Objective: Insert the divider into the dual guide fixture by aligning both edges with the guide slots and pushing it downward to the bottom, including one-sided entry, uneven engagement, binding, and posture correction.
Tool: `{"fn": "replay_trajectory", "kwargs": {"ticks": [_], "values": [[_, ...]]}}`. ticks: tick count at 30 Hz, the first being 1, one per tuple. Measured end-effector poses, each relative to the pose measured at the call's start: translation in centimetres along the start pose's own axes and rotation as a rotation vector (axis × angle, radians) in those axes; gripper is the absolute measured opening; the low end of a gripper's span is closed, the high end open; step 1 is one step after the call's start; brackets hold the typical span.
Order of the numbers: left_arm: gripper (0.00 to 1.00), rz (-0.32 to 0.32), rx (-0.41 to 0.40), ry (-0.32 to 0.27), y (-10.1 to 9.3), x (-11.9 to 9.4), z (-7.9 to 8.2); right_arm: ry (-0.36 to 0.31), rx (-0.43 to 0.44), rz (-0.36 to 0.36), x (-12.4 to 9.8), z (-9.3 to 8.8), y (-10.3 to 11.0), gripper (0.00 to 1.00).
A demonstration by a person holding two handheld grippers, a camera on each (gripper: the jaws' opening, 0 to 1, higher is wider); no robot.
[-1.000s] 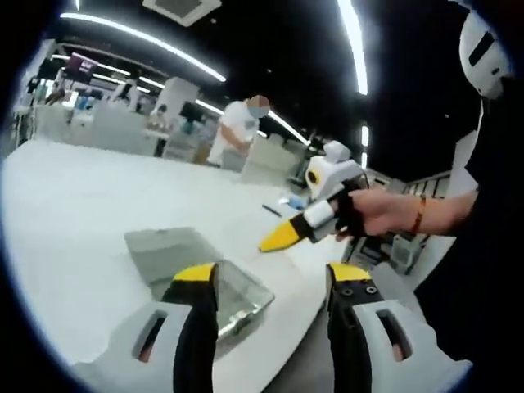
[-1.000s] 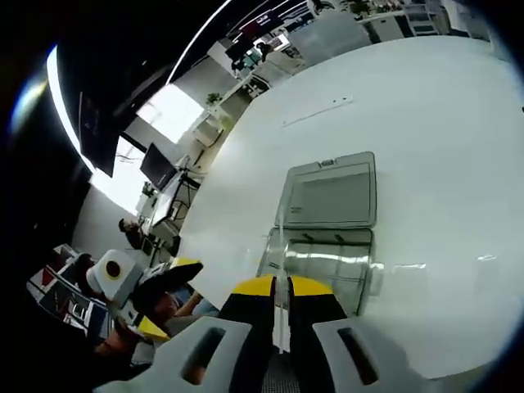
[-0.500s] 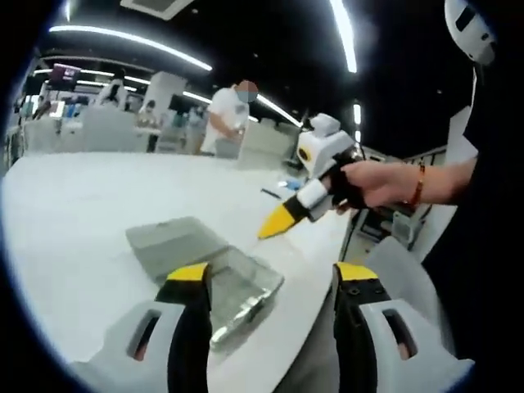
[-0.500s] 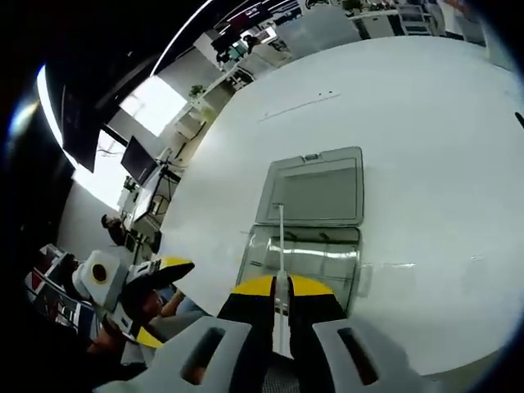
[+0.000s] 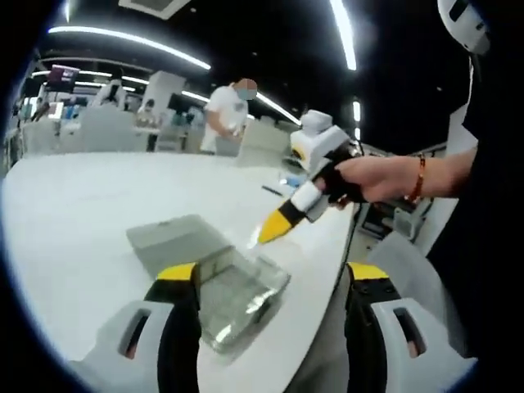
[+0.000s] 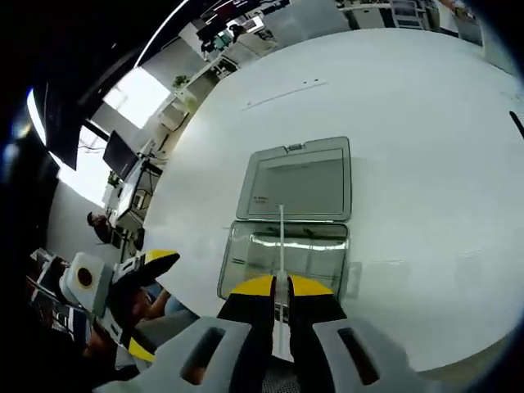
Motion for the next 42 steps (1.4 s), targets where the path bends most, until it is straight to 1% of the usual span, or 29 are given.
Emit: {"fn": "replay_trajectory", "kwargs": {"ticks": [4,6,8,10,15,20,23,25,31,33,36,42], "values": [[0.76,0.012,-0.003,0.009,0.1,0.1,0.0,0.007,0.031,-0.017,0.2,0.0,-0.1,0.0],[0.76,0.007,-0.006,0.008,0.0,0.1,0.1,0.018,0.023,-0.036,0.3,0.1,-0.2,0.0],[0.76,0.002,-0.012,0.005,0.0,0.1,0.1,0.019,0.035,-0.045,0.4,0.2,-0.1,0.0],[0.76,0.011,-0.017,0.012,0.2,0.0,0.0,0.027,0.045,-0.052,0.6,0.1,0.0,0.0],[0.76,0.027,-0.04,-0.007,0.8,-0.4,0.4,0.045,0.048,-0.074,1.0,0.1,-0.3,0.0],[0.76,0.037,-0.04,0.005,1.0,-0.5,0.2,0.052,0.063,-0.076,1.2,0.2,-0.5,0.0],[0.75,0.036,-0.067,0.006,1.3,-0.5,0.0,0.055,0.066,-0.084,1.3,0.3,-0.9,0.0],[0.75,0.041,-0.068,0.002,1.2,-0.4,0.0,0.055,0.085,-0.073,1.4,0.2,-0.8,0.0],[0.75,0.033,-0.071,0.012,1.0,-0.3,-0.1,0.077,0.09,-0.082,1.6,-0.2,-1.1,0.0],[0.75,0.027,-0.097,0.014,1.1,-0.4,0.0,0.079,0.087,-0.083,1.7,-0.2,-1.1,0.0],[0.74,0.038,-0.095,0.0,1.3,-0.5,0.3,0.093,0.087,-0.086,1.9,-0.4,-1.3,0.0],[0.74,0.042,-0.099,0.005,1.5,-0.6,0.0,0.106,0.083,-0.084,2.6,-0.4,-1.3,0.0]]}}
Point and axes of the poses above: the point that each gripper's makers call its tool centre point, and the gripper's own axes: x roughly forward along the fingers, y roughly to its left, z roughly out of its top, the point moved 4 cm from there along -x, roughly backward along the fingers, and after that the axes turned 13 degrees about z, right-handed, at the moved point
